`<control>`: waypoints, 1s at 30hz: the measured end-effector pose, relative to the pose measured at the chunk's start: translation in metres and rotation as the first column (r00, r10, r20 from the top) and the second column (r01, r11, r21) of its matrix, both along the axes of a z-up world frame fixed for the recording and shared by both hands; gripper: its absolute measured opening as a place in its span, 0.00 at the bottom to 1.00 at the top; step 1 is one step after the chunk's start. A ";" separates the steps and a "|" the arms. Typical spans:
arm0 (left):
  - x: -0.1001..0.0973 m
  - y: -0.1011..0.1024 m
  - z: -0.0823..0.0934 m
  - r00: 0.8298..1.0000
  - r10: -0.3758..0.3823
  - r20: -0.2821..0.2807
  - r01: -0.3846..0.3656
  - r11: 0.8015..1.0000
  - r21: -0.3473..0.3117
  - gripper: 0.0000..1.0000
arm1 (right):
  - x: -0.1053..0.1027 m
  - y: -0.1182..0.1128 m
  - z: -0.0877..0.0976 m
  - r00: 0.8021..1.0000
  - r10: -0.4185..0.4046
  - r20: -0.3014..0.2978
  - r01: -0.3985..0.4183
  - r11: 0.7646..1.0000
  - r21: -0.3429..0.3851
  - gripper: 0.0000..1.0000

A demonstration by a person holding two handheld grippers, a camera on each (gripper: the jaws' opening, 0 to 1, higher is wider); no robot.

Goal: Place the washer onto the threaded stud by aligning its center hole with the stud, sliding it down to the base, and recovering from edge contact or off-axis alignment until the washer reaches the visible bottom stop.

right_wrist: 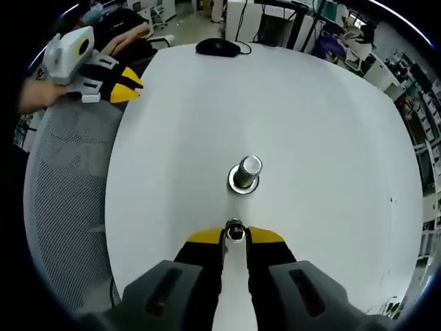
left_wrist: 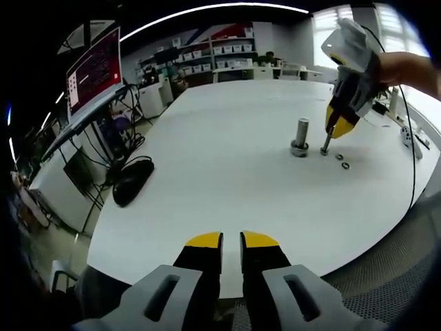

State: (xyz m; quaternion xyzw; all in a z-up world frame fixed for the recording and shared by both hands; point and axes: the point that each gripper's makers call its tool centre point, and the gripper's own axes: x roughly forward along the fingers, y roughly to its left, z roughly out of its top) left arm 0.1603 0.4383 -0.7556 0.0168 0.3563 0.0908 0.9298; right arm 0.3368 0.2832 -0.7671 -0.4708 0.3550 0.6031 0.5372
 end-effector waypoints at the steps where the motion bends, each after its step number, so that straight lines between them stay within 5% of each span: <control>1: 0.000 0.000 0.000 1.000 0.000 0.000 0.000 1.000 0.000 0.08 | 0.001 -0.001 -0.003 1.000 -0.006 0.000 0.006 1.000 -0.011 0.14; 12: 0.001 0.001 0.002 1.000 0.003 0.012 -0.003 1.000 -0.002 0.08 | 0.000 -0.003 -0.022 0.999 -0.020 -0.032 0.018 0.999 -0.045 0.14; 17: 0.000 0.001 0.001 1.000 0.004 0.008 -0.004 1.000 0.000 0.08 | 0.003 -0.008 -0.029 0.999 0.038 -0.009 -0.038 0.998 -0.059 0.17; 23: 0.001 0.001 0.002 1.000 0.006 0.015 -0.006 1.000 0.000 0.08 | 0.002 -0.015 -0.022 0.999 -0.017 -0.037 0.016 1.000 -0.024 0.21; 30: 0.000 0.001 0.002 1.000 0.008 0.011 -0.008 1.000 0.000 0.08 | -0.005 -0.027 -0.024 0.998 0.013 -0.059 -0.015 0.999 -0.040 0.20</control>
